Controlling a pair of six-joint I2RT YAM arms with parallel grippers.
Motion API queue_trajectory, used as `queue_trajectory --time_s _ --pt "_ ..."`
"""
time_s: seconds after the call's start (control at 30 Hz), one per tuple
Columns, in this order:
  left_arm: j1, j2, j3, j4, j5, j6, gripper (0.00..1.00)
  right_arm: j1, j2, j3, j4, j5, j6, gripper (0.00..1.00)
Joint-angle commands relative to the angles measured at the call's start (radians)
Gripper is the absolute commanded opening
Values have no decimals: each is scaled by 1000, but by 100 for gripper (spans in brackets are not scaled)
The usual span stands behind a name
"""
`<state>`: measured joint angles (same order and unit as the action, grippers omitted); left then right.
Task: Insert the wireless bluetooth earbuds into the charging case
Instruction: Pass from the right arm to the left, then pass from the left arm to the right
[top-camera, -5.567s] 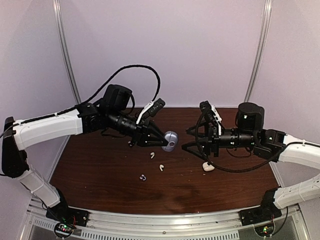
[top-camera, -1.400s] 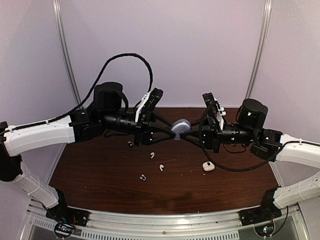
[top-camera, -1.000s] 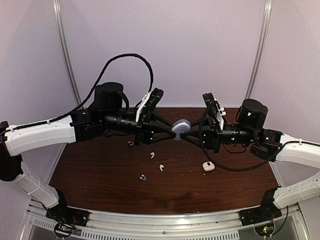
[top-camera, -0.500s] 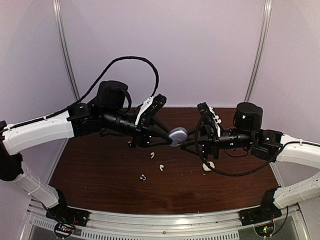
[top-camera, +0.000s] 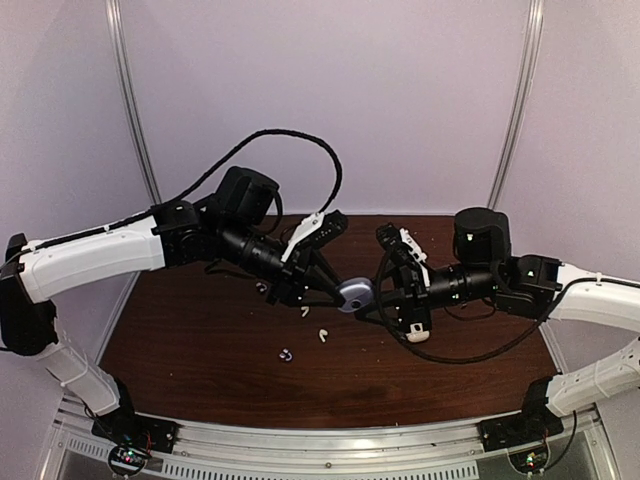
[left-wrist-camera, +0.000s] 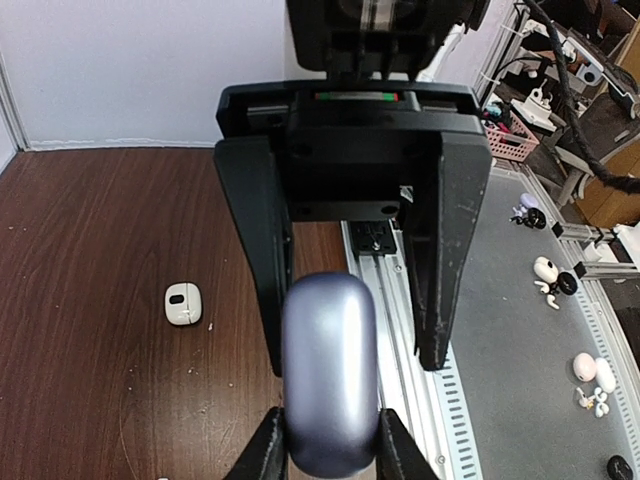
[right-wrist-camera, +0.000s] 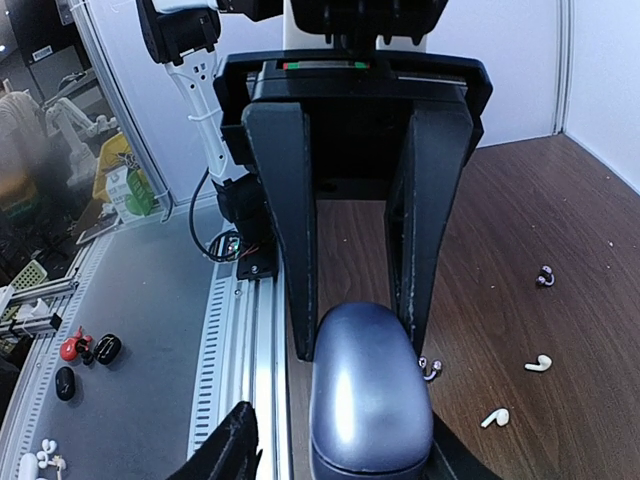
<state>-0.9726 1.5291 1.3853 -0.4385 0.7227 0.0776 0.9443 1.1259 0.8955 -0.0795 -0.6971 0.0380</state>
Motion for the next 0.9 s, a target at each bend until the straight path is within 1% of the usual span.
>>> queue_trajectory --time_s 0.0,0.1,0.53,0.63,0.7,0.8,0.87 --pt "-5 11 46 -5 24 22 8 14 17 34 -23 4 -21 49" --pt "-5 14 49 -4 26 22 8 16 18 30 -16 4 -20 46" --pt "-5 12 45 4 30 19 9 16 0 6 50 4 20 24" --pt "-6 -8 22 35 19 7 17 15 -7 -1 53 12 20 20" --pt "-6 -23 8 54 1 -2 29 14 -14 -6 56 21 22 18" --pt "-5 -40 -9 84 -15 -17 43 14 -20 -10 57 31 20 15" --pt "-6 -43 -16 101 -13 -24 49 14 -20 -9 58 33 20 13"
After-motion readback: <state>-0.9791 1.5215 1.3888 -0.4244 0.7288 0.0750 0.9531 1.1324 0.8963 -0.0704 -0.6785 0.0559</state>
